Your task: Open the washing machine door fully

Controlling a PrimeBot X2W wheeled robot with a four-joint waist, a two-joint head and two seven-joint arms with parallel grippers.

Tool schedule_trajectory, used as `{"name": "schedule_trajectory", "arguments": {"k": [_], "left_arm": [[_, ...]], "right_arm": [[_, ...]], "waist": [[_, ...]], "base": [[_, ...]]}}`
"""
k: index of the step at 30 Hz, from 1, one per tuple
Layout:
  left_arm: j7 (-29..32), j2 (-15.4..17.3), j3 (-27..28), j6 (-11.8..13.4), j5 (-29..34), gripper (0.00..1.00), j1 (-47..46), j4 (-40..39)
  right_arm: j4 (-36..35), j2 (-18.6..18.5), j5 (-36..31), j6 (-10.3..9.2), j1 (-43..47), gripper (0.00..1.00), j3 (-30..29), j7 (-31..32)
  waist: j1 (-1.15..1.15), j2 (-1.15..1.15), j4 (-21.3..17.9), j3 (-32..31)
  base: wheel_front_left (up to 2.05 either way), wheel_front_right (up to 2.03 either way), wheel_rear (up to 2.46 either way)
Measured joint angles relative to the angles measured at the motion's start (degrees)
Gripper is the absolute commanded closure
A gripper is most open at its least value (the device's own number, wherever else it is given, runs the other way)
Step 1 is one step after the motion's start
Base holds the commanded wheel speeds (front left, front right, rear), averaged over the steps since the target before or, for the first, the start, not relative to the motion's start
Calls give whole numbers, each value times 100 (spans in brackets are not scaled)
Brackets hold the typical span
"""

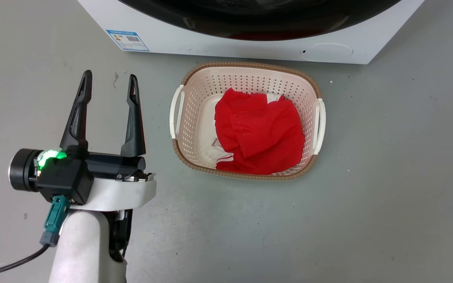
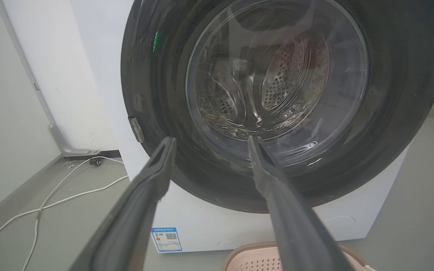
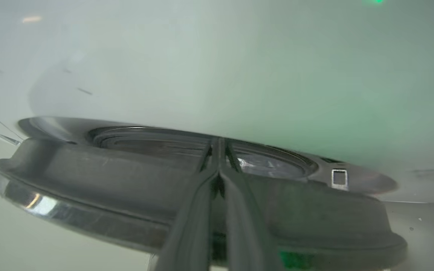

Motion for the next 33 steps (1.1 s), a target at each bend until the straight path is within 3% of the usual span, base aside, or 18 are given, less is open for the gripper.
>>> {"name": "schedule_trajectory", "arguments": {"k": [16,33], "left_arm": [[0,-12,-44,19,0,0,95,187],[0,-16,-94,-99,-13,0,739,501]], "right_arm": [[-21,349,167,-1,301,100,-47,1774],[-1610,1001,669,0,2386,100,12,3083]], "waist": [[0,0,-136,-426],[-1,0,-311,-1497]], "base": [[0,0,0],[0,0,0]]}}
